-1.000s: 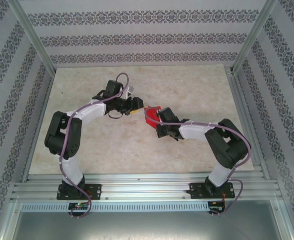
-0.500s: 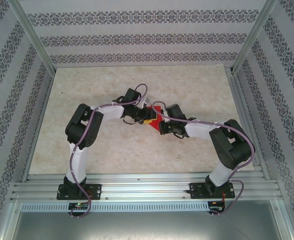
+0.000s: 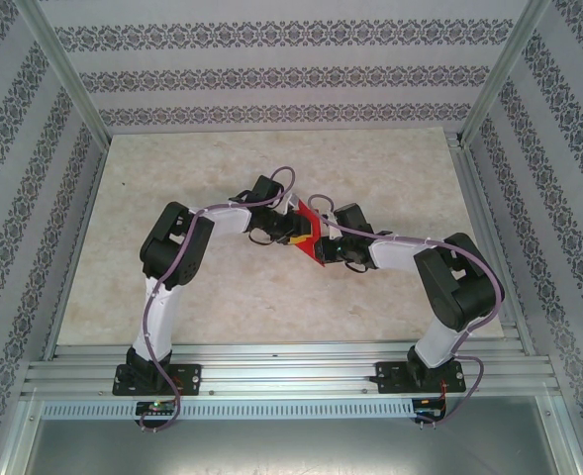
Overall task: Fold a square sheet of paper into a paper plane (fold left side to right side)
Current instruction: Fourth fold the wing at the center of the table.
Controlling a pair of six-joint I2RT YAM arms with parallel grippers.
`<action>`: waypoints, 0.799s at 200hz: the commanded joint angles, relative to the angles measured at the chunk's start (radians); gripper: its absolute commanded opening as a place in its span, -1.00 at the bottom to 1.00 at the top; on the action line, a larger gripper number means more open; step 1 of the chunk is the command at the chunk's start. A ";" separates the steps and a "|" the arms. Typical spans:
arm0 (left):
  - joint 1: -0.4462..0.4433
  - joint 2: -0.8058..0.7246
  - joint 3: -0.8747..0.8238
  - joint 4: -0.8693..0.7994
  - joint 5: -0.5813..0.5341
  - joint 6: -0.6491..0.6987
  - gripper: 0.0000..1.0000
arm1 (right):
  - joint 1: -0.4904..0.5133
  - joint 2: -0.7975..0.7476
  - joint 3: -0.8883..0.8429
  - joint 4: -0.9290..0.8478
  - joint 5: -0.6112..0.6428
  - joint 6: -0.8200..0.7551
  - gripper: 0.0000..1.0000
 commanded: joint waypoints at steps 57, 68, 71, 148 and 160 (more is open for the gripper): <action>-0.011 0.040 0.033 -0.040 -0.068 0.000 -0.33 | -0.064 -0.059 0.053 -0.028 -0.093 0.002 -0.44; -0.011 0.040 0.034 -0.047 -0.070 0.004 -0.33 | -0.079 -0.062 0.061 -0.027 -0.116 0.004 -0.37; -0.011 0.040 0.034 -0.049 -0.070 0.005 -0.33 | -0.082 -0.062 0.063 -0.027 -0.122 0.005 -0.35; -0.011 0.040 0.035 -0.062 -0.074 0.013 -0.34 | -0.143 0.040 0.163 0.029 -0.224 0.053 -0.25; -0.011 0.038 0.035 -0.065 -0.076 0.014 -0.35 | -0.143 0.051 0.163 0.033 -0.226 0.054 -0.25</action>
